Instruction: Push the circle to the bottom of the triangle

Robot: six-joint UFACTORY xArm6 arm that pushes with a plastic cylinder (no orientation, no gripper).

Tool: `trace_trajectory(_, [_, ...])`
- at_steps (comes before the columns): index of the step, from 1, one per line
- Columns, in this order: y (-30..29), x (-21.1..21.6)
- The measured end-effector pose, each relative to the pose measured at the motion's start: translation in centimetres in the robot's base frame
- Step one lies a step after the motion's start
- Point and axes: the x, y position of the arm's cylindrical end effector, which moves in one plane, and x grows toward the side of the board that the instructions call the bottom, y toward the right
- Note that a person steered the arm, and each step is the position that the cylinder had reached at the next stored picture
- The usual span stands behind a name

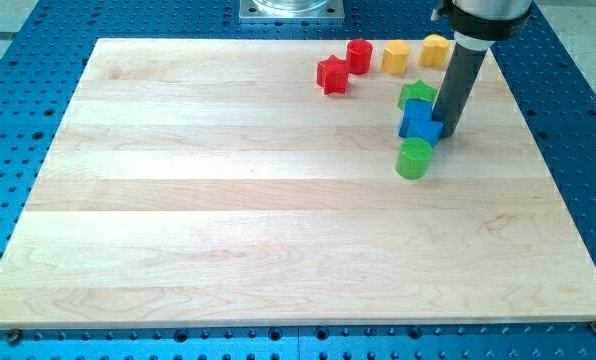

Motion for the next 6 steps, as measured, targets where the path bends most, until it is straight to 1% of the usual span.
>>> trace_trajectory(1, [3.1, 1.1])
trace_trajectory(2, [5.8, 6.8])
trace_trajectory(3, [2.4, 8.0])
trace_trajectory(4, [-4.6, 9.6])
trace_trajectory(5, [-9.2, 8.0])
trace_trajectory(6, [-9.5, 4.8])
